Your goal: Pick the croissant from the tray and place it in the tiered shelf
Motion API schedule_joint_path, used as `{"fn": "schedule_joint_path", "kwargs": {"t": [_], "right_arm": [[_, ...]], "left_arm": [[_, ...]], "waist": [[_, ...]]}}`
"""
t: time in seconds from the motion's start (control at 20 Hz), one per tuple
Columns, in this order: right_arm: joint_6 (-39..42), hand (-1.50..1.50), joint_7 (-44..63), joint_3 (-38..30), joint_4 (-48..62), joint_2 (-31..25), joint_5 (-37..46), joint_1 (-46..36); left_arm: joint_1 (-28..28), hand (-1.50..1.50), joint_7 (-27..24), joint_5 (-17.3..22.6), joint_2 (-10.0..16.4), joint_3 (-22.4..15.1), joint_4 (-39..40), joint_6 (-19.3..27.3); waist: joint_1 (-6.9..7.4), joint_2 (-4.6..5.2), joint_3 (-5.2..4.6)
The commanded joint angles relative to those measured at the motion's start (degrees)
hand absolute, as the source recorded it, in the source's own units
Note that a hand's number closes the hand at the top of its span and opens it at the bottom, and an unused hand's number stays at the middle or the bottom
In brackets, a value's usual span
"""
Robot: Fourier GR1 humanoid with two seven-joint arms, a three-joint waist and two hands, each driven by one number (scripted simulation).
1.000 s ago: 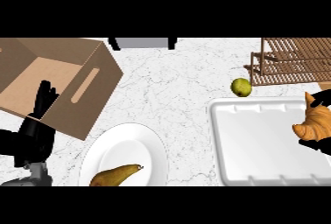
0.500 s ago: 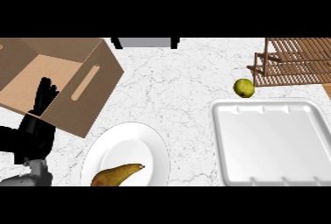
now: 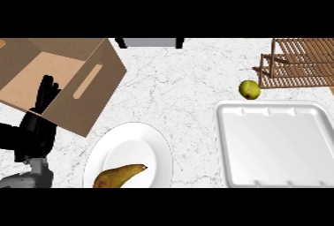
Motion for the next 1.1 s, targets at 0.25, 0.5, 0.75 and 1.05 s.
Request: {"fn": "schedule_joint_path", "kwargs": {"t": [0.25, 0.5, 0.75, 1.05], "right_arm": [[-11.6, 1.50, -12.4, 3.2, 28.1, -3.2, 4.9, -13.6], [-17.8, 1.50, -17.2, 3.7, 39.8, -3.1, 6.4, -20.1], [-23.2, 1.50, -24.6, 2.8, 51.3, -4.6, 7.4, -24.8], [-27.8, 1.50, -28.7, 3.8, 59.8, -3.8, 9.5, -27.5]], "left_arm": [[-1.2, 0.00, -2.3, -0.6, -0.9, 0.2, 2.1, -0.2], [-3.6, 0.00, 1.3, -2.6, -2.6, -2.2, 1.2, 1.5], [1.2, 0.00, -3.3, -0.7, -1.9, -1.2, 0.5, -1.5], [-2.6, 0.00, -3.5, -3.9, -3.5, -2.5, 4.5, 1.1]], "waist": [[0.85, 0.34, 0.06], [0.85, 0.36, 0.08], [1.98, 0.65, 0.13], [1.68, 0.91, 0.16]]}}
